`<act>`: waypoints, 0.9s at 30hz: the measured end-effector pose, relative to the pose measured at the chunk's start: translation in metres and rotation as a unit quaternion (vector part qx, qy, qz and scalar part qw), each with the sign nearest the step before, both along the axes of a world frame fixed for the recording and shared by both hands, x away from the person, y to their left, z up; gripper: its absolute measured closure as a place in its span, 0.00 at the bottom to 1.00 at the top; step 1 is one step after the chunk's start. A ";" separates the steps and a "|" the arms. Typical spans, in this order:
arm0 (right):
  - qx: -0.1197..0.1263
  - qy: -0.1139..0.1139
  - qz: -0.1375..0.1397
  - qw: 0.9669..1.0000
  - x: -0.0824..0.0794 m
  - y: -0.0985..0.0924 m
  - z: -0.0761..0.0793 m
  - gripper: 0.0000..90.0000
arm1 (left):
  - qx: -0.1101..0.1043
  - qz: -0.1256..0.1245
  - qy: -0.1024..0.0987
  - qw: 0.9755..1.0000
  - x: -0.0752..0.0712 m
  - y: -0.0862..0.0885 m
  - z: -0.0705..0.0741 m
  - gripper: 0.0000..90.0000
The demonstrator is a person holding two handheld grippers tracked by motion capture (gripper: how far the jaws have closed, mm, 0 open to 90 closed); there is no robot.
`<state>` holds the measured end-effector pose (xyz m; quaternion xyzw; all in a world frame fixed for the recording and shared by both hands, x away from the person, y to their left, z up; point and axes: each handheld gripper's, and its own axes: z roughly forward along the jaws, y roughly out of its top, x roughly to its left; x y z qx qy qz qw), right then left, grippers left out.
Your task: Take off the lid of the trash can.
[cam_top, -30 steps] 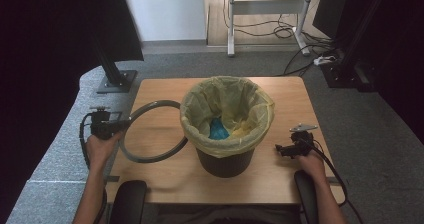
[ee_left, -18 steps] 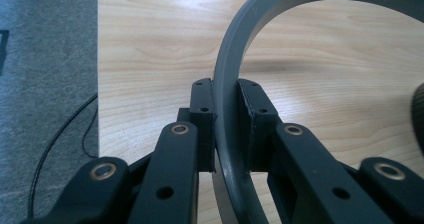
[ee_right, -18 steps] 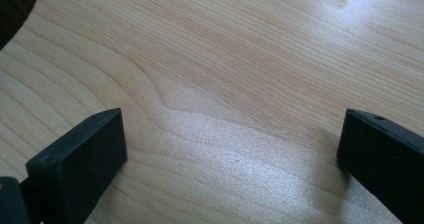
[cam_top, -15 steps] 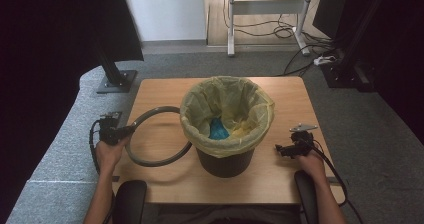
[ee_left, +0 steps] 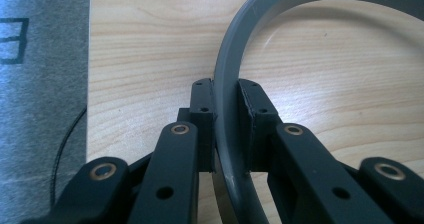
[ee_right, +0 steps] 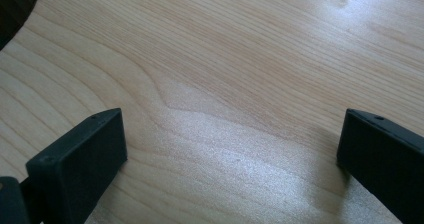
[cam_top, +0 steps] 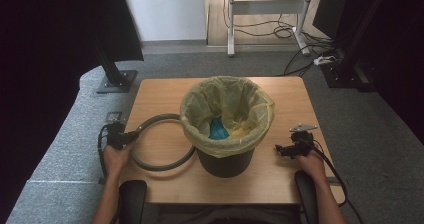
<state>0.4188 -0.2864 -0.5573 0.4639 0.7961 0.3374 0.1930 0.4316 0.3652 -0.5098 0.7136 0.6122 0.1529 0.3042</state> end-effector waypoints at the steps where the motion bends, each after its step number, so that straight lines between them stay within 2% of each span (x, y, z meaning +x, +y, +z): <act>1: 0.000 0.000 0.000 1.000 0.000 0.000 0.000 0.00 | 0.002 0.000 0.002 1.000 0.000 -0.001 -0.001 0.87; 8: 0.000 0.000 0.001 1.000 0.000 0.000 0.000 0.00 | 0.006 0.000 0.014 1.000 0.000 -0.002 -0.014 0.87; 12: 0.000 0.000 0.001 1.000 0.000 0.000 0.000 0.00 | 0.021 -0.005 0.011 1.000 -0.001 -0.004 -0.019 0.87; 18: 0.000 0.000 0.001 1.000 0.000 0.000 0.000 0.00 | 0.043 -0.021 0.011 0.999 -0.003 -0.009 -0.018 0.83; 20: 0.000 0.000 0.001 1.000 0.000 0.000 0.000 0.00 | 0.037 -0.030 0.005 0.999 -0.004 -0.010 -0.019 0.77; 22: 0.000 0.000 0.001 1.000 0.000 0.000 0.000 0.00 | 0.031 -0.038 0.001 0.999 -0.005 -0.012 -0.020 0.64; 24: 0.000 0.000 0.001 1.000 0.000 0.000 0.000 0.00 | 0.047 -0.048 0.000 0.998 -0.006 -0.016 -0.021 0.52; 25: 0.000 0.000 0.001 1.000 0.000 0.000 0.000 0.00 | 0.064 -0.055 -0.003 0.996 -0.007 -0.019 -0.022 0.46; 27: 0.000 0.000 0.001 1.000 0.000 0.000 0.000 0.00 | 0.067 -0.057 -0.005 0.996 -0.008 -0.021 -0.023 0.38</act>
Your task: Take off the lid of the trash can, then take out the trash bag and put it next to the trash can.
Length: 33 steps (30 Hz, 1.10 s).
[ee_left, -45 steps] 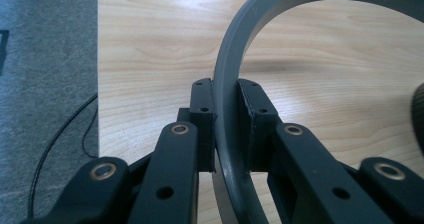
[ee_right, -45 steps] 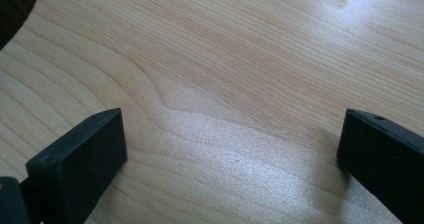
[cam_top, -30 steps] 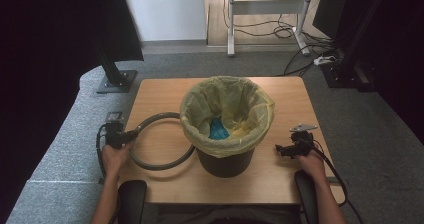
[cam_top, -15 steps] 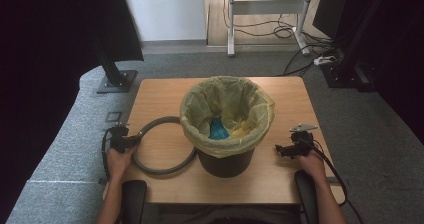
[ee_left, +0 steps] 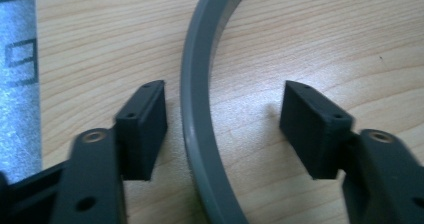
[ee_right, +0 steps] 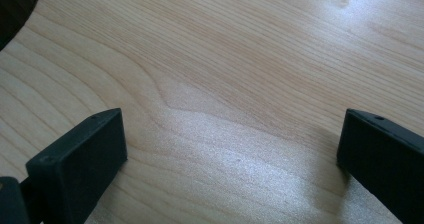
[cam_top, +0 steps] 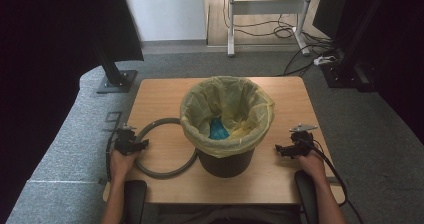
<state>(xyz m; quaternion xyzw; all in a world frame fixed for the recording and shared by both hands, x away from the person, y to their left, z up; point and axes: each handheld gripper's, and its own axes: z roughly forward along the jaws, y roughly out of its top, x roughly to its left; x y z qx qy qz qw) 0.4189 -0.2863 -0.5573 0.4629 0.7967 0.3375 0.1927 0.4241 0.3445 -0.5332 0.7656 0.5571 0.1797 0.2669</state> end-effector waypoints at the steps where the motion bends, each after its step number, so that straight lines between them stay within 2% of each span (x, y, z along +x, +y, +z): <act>1: 0.000 0.000 0.000 1.000 0.000 0.000 0.000 0.00 | 0.002 0.000 -0.001 1.000 0.000 0.000 -0.001 0.35; 5: 0.000 0.000 0.001 1.000 0.000 0.000 0.000 0.00 | 0.001 -0.001 -0.006 1.000 -0.002 0.001 -0.003 0.26; 10: 0.000 0.000 0.002 1.000 0.000 0.000 0.000 0.00 | 0.003 -0.004 -0.002 1.000 -0.001 0.000 -0.009 0.01; 11: 0.000 0.000 0.002 1.000 0.000 0.000 0.000 0.00 | 0.002 -0.004 -0.003 1.000 -0.001 0.000 -0.009 0.00; 25: 0.001 0.000 0.004 1.000 0.000 0.001 0.000 0.00 | -0.006 -0.018 -0.024 1.000 -0.002 0.004 -0.013 0.00; 28: 0.000 0.000 0.005 1.000 0.000 0.000 0.000 0.00 | -0.006 -0.023 -0.024 0.999 -0.002 0.005 -0.013 0.00; 33: 0.000 0.000 0.007 1.000 -0.001 0.001 0.000 0.00 | -0.003 -0.023 -0.011 1.000 -0.002 0.006 -0.010 0.00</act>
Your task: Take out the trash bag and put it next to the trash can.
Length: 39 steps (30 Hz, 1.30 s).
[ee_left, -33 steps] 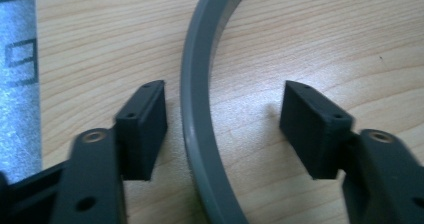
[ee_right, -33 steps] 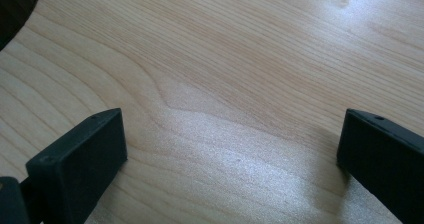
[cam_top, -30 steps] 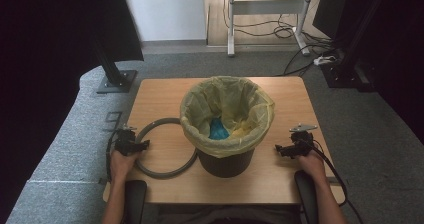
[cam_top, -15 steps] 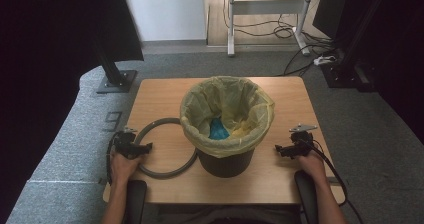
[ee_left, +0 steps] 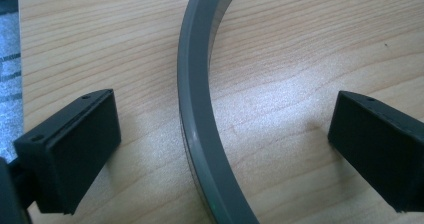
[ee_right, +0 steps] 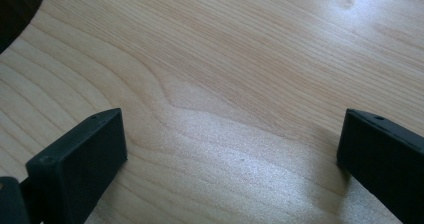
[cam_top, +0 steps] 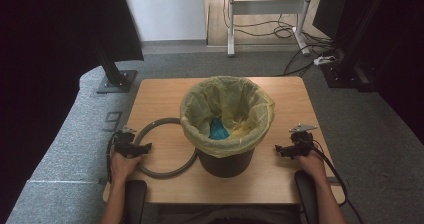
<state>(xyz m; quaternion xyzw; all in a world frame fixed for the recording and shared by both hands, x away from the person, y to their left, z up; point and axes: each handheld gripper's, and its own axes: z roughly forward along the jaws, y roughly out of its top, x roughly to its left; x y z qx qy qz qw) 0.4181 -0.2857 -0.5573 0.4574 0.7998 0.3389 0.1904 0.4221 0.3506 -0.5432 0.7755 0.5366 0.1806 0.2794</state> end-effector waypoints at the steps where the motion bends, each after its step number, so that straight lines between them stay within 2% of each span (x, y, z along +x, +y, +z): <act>1: 0.000 0.000 0.001 1.000 0.000 0.000 0.000 0.00 | 0.001 0.000 0.002 1.000 0.000 0.000 0.001 0.01; 4: 0.000 0.000 0.002 1.000 0.000 0.000 0.000 0.00 | 0.000 0.000 0.008 1.000 -0.001 0.001 0.004 0.03; 11: -0.006 0.009 0.010 1.000 0.000 -0.001 0.002 0.00 | -0.002 -0.003 0.003 1.000 -0.003 0.003 0.017 0.05; 14: -0.014 0.014 0.022 1.000 0.000 0.000 0.004 0.00 | -0.022 -0.011 -0.001 1.000 -0.006 0.006 0.025 0.10; 16: -0.017 0.012 0.031 0.999 -0.002 0.002 0.006 0.00 | -0.043 -0.025 -0.006 0.999 -0.008 0.007 0.031 0.13; 17: -0.017 0.011 0.038 0.999 -0.002 0.004 0.008 0.00 | -0.044 -0.029 -0.007 0.999 -0.009 0.006 0.034 0.14; 20: -0.016 -0.001 0.059 0.998 -0.005 0.007 0.014 0.00 | -0.060 -0.042 -0.002 0.997 -0.011 0.002 0.042 0.15; 23: -0.016 -0.011 0.071 0.997 -0.007 0.008 0.018 0.00 | -0.081 -0.058 0.008 0.995 -0.011 -0.002 0.049 0.16; 26: -0.017 -0.010 0.075 0.997 -0.008 0.009 0.026 0.00 | -0.075 -0.077 0.011 0.994 -0.012 -0.011 0.058 0.16; 31: 0.003 0.001 0.092 0.996 -0.013 0.011 0.040 0.00 | -0.061 -0.110 0.008 0.992 -0.016 -0.025 0.073 0.16; 39: 0.014 -0.002 0.127 0.992 -0.024 0.019 0.063 0.01 | -0.049 -0.153 -0.001 0.987 -0.021 -0.043 0.097 0.16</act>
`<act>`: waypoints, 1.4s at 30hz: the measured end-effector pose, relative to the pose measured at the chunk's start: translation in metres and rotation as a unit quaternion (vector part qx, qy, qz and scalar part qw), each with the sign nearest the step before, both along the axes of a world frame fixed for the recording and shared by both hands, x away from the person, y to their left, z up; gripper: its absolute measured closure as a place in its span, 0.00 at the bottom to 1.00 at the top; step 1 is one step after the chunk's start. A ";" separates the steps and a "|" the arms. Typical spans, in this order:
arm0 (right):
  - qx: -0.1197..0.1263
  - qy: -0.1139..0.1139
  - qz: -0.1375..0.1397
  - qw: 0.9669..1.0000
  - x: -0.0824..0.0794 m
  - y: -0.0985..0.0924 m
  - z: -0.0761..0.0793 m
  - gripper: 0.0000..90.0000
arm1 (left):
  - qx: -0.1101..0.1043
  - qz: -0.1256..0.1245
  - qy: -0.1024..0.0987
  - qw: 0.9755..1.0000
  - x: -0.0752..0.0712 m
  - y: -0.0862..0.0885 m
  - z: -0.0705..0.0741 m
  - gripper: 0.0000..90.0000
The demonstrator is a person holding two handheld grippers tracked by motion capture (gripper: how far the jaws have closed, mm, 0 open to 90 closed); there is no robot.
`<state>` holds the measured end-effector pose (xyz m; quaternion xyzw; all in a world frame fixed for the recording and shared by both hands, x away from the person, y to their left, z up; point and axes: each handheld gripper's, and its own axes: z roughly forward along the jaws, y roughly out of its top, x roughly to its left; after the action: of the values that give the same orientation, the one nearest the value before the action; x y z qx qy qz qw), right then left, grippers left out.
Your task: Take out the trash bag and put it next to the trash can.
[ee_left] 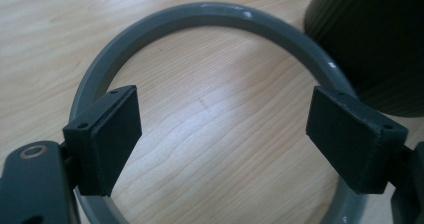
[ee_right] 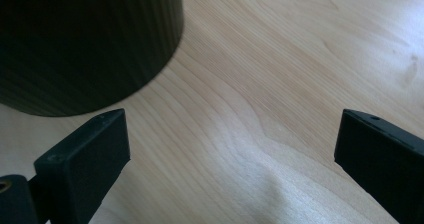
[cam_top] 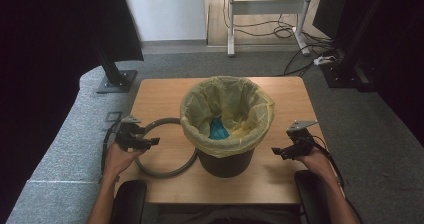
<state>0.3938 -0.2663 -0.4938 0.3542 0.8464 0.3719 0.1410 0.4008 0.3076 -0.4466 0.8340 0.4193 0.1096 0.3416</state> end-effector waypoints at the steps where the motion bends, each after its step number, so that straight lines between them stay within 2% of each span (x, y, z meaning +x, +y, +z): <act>1: 0.000 -0.001 0.004 1.000 -0.001 0.001 0.003 0.01 | 0.003 -0.006 -0.001 1.000 -0.001 -0.002 0.003 0.16; 4: 0.003 -0.002 0.016 1.000 -0.005 0.004 0.014 0.01 | 0.009 -0.022 -0.005 1.000 -0.003 -0.008 0.012 0.16; 11: 0.011 0.001 0.042 0.999 -0.014 0.010 0.039 0.01 | 0.002 -0.056 -0.011 0.998 -0.009 -0.022 0.034 0.16; 14: 0.020 -0.001 0.055 0.998 -0.019 0.012 0.054 0.01 | 0.000 -0.072 -0.020 0.997 -0.012 -0.029 0.046 0.16; 19: 0.027 -0.003 0.081 0.996 -0.026 0.017 0.075 0.01 | -0.011 -0.107 -0.034 0.994 -0.020 -0.041 0.067 0.16; 23: 0.024 -0.010 0.096 0.995 -0.030 0.020 0.090 0.01 | -0.010 -0.131 -0.044 0.990 -0.026 -0.051 0.082 0.16; 28: 0.028 -0.013 0.113 0.993 -0.038 0.024 0.109 0.01 | -0.018 -0.159 -0.056 0.986 -0.033 -0.062 0.103 0.16; 38: 0.047 -0.017 0.137 0.989 -0.051 0.024 0.147 0.01 | -0.014 -0.189 -0.075 0.979 -0.045 -0.077 0.130 0.16; 40: 0.046 -0.020 0.143 0.988 -0.053 0.025 0.155 0.02 | -0.008 -0.194 -0.077 0.978 -0.047 -0.081 0.135 0.16; 42: 0.043 -0.026 0.149 0.988 -0.054 0.026 0.162 0.03 | -0.012 -0.202 -0.079 0.976 -0.049 -0.085 0.139 0.16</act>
<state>0.3398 -0.2406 -0.3316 0.2205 0.8691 0.4334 0.0906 0.3522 0.2230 -0.3073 0.8859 0.2154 0.0993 0.3987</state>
